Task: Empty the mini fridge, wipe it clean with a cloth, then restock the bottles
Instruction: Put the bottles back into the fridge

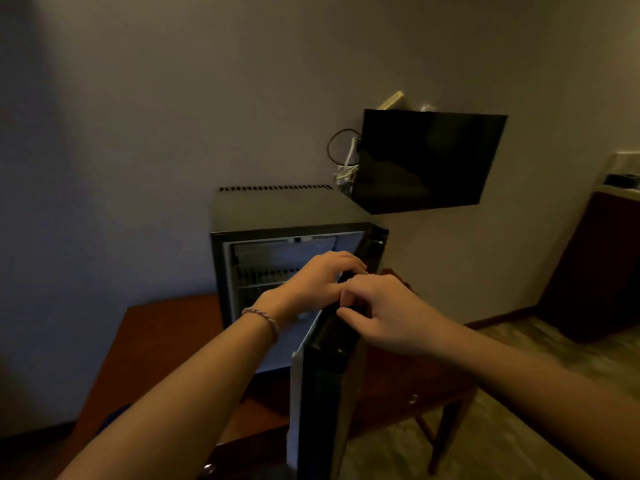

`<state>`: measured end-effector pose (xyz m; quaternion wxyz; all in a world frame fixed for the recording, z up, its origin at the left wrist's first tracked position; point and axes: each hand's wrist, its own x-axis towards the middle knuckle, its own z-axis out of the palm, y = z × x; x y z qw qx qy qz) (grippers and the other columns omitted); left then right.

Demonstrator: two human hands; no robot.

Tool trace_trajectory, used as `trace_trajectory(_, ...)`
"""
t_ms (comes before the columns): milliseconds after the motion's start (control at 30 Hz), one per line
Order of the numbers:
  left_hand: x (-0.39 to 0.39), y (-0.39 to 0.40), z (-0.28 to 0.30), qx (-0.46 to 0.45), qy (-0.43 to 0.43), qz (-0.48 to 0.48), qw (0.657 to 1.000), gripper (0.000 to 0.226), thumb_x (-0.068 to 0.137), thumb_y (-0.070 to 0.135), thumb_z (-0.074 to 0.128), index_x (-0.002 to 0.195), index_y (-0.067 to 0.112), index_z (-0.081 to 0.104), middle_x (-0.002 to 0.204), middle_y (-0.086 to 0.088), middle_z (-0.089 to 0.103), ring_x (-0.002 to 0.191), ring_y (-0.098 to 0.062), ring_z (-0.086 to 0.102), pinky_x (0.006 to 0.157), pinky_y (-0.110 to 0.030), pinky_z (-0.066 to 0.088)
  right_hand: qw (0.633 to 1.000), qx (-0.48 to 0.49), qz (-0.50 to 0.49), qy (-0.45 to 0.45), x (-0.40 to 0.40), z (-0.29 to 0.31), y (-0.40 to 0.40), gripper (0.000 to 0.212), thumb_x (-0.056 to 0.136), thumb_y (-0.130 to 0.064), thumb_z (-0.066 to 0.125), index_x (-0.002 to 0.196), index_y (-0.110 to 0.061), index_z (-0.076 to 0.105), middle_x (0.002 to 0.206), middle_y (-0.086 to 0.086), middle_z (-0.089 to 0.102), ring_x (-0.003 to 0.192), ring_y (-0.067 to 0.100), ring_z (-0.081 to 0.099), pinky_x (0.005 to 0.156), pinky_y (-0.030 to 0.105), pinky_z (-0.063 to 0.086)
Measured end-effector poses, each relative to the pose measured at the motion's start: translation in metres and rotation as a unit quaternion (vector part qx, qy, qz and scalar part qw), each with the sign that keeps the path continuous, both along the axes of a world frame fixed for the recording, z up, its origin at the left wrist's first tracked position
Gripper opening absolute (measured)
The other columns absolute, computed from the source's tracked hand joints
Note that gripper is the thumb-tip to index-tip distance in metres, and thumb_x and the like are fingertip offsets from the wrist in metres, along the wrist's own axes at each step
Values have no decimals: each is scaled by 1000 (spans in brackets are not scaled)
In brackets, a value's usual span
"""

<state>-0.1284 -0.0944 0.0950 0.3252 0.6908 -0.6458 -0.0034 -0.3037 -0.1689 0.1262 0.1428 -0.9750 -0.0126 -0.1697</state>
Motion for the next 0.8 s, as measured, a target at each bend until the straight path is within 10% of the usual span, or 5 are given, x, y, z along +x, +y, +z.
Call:
trace_trajectory(367,56,137,13,-13,54,170,984,16,92,34,69,104,25,73,106,10,58,91,-2,58,76,-18,51,988,63,123,-69,109,-44,8,15,97,-39,55,101,-30,66,100,-17,54,99,4,48,86,26,42)
trace_trajectory(800,102,131,-48,-149,30,369,917,46,86,30,77,128,22,62,119,7,49,113,-10,48,94,-30,53,984,48,54,-163,211,-71,23,14,94,-30,63,105,-23,67,103,-8,54,100,11,46,86,28,29)
